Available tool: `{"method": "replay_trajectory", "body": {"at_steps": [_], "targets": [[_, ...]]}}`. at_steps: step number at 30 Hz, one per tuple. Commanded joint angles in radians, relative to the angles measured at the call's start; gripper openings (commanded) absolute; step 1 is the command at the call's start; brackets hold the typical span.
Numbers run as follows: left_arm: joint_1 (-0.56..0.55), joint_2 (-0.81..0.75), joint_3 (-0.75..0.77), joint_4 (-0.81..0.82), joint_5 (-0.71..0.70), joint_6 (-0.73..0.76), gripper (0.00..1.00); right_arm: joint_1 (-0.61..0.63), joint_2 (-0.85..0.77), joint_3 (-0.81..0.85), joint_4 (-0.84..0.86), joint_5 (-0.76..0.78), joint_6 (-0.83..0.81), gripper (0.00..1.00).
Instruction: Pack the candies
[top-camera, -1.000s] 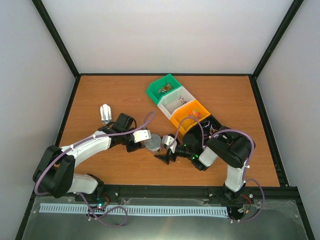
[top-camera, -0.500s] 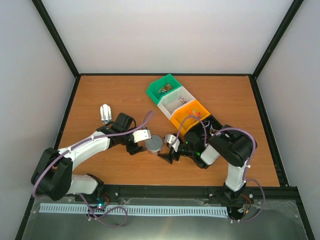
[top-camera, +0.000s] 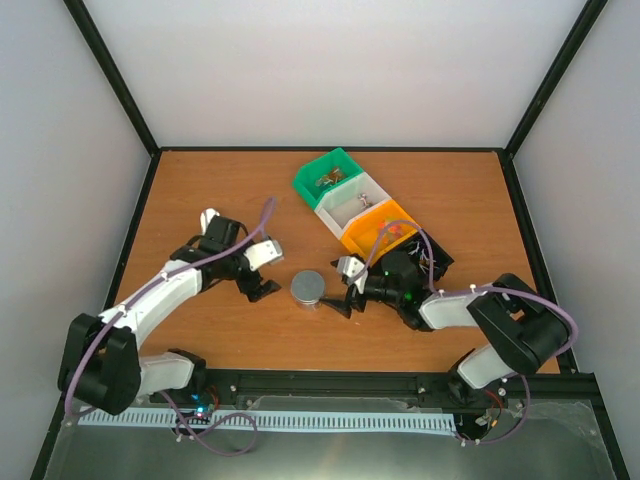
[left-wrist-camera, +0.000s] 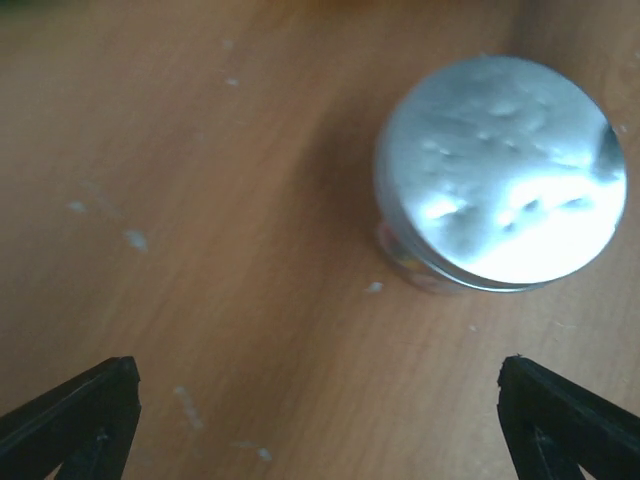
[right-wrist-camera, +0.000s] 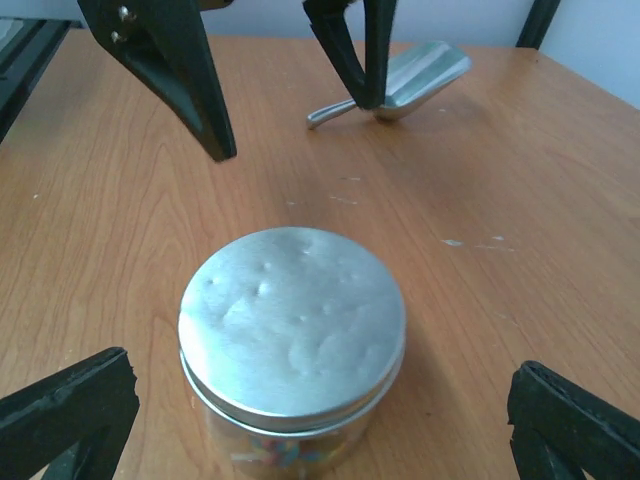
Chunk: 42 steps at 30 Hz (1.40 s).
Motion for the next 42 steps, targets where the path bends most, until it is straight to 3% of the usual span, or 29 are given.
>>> {"method": "replay_trajectory", "body": {"at_steps": [1, 9, 14, 18, 31, 42], "targets": [[0.096, -0.039, 0.068, -0.011, 0.09, -0.089, 1.0, -0.059, -0.066, 0.037, -0.154, -0.071, 0.031, 1.0], [0.226, 0.054, 0.279, -0.032, 0.259, -0.326, 1.0, -0.135, -0.154, 0.291, -0.533, -0.154, 0.079, 1.0], [0.264, 0.217, 0.515, -0.159, 0.274, -0.462, 1.0, -0.22, -0.182, 0.489, -0.73, -0.093, 0.146, 1.0], [0.298, 0.288, 0.606, -0.198, 0.255, -0.529, 1.0, -0.341, -0.207, 0.586, -0.803, -0.07, 0.21, 1.0], [0.315, 0.223, 0.433, -0.127, 0.06, -0.5, 1.0, -0.822, -0.179, 0.545, -0.86, -0.189, 0.396, 1.0], [0.316, 0.158, 0.319, -0.053, -0.003, -0.495, 1.0, -0.876, -0.178, 0.488, -0.84, -0.186, 0.392, 1.0]]}}
